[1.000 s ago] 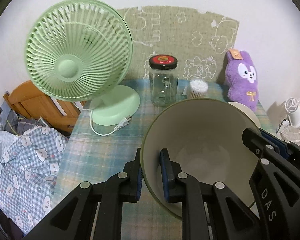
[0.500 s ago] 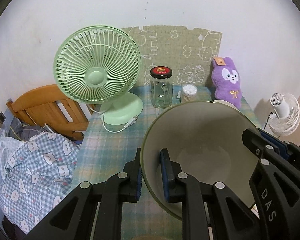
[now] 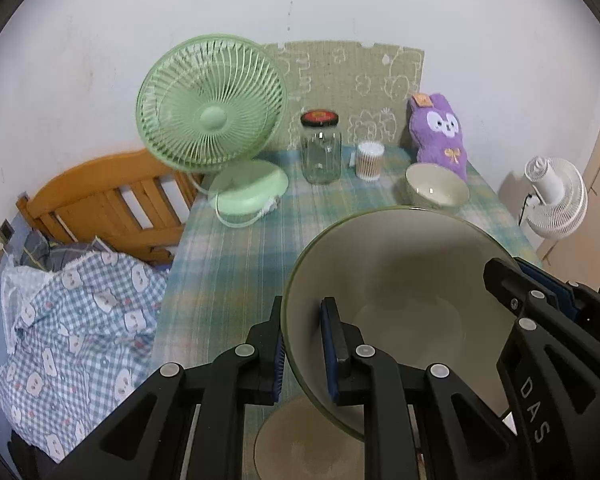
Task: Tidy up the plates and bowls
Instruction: 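Lift the gripped bowl and carry it toward the placed bowl, then lower the bowl into the placed bowl and open both grippers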
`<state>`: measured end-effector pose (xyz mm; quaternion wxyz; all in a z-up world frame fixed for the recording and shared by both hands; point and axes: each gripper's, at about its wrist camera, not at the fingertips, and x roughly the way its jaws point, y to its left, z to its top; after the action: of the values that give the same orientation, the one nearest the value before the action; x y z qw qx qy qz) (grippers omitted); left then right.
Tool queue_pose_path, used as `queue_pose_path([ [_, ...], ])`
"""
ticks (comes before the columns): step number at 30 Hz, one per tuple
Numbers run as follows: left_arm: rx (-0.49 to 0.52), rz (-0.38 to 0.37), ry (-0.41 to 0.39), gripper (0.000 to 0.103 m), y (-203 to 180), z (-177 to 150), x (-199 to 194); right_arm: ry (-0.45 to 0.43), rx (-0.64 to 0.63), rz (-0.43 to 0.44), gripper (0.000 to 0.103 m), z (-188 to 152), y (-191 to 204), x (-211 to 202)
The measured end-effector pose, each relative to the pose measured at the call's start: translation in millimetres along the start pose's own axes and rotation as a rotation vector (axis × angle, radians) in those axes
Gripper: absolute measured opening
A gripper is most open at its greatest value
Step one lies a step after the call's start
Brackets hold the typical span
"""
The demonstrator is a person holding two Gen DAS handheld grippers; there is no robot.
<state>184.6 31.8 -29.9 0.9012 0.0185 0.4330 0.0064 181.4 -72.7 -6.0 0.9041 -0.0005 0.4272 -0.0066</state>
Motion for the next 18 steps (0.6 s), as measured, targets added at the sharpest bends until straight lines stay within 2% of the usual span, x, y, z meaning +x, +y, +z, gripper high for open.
queue_pose_path([
  [8,0.004,-0.009,0.036,0.013,8,-38,1,0.036,0.016,0.003,0.014,-42,7,1],
  [18,-0.021,-0.009,0.075,0.013,18,-74,6,0.069,0.002,0.008,0.014,-77,20,6],
])
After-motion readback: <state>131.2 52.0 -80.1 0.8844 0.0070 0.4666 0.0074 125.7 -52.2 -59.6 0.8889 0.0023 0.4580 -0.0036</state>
